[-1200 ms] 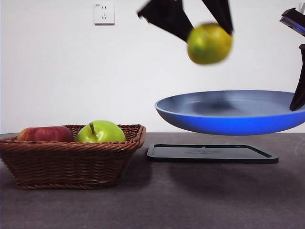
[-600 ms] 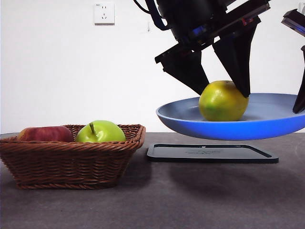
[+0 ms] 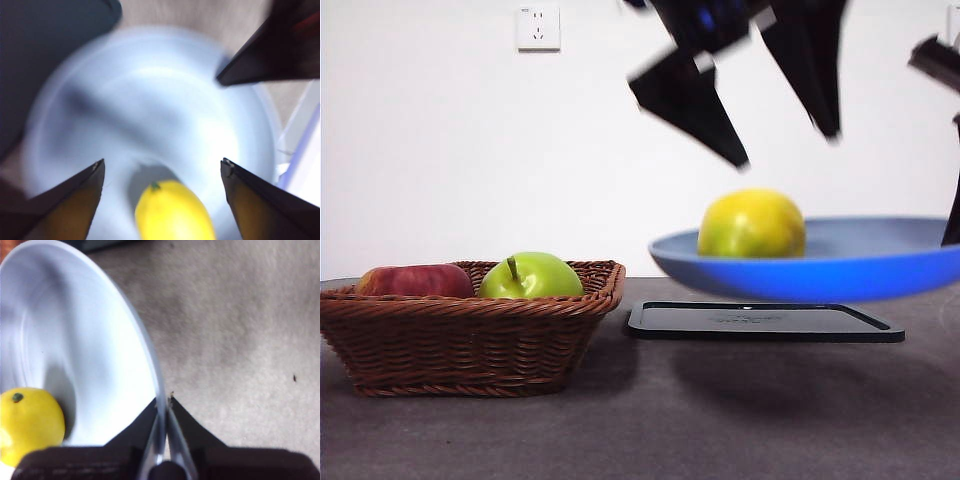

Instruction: Take the lemon from the basket,put the lemon in the plate,hand out the plate

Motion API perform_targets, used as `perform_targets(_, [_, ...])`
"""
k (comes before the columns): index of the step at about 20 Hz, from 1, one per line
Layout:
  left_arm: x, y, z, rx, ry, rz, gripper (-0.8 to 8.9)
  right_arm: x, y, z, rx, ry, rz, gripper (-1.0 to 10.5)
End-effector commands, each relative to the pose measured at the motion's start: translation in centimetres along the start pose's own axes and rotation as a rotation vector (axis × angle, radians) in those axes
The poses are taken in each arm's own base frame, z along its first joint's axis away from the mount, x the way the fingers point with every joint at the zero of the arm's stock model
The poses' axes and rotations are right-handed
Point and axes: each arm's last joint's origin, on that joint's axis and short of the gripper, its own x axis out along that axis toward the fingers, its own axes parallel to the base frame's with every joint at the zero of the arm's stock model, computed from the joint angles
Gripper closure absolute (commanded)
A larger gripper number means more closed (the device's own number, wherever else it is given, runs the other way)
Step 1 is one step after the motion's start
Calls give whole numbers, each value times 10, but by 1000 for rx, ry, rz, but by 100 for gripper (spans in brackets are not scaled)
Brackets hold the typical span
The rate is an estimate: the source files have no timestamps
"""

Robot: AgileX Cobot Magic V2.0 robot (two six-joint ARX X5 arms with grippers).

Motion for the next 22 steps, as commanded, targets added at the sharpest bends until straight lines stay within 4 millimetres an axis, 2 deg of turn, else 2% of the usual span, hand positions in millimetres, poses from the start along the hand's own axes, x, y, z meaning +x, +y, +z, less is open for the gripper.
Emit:
perform_targets(1, [-31,1,10,13,-50,5,411,11,-4,9,40,37,18,943])
perform_targets(3, [-58,4,12,7,-89,13,411,22,-9,18,64,58,87,943])
perform_targets(6, [-102,8,9,18,-146,33,411,29,-10,41,79,34,96,943])
perform_targets(13, [-186,2,-21,17,-261,39,411,28,8,125,37,-75,88,944])
perform_targets(17, [-215,-1,-37,-10,-294,33,411,42,7,163,32,-116,17,944])
perform_targets(20, [-223,-2,-43,-16,-307,31,411,62,0,182,46,-128,0,943])
perform_targets(22, [-223,-2,-44,-34,-300,29,411,77,-8,186,56,-124,-33,943])
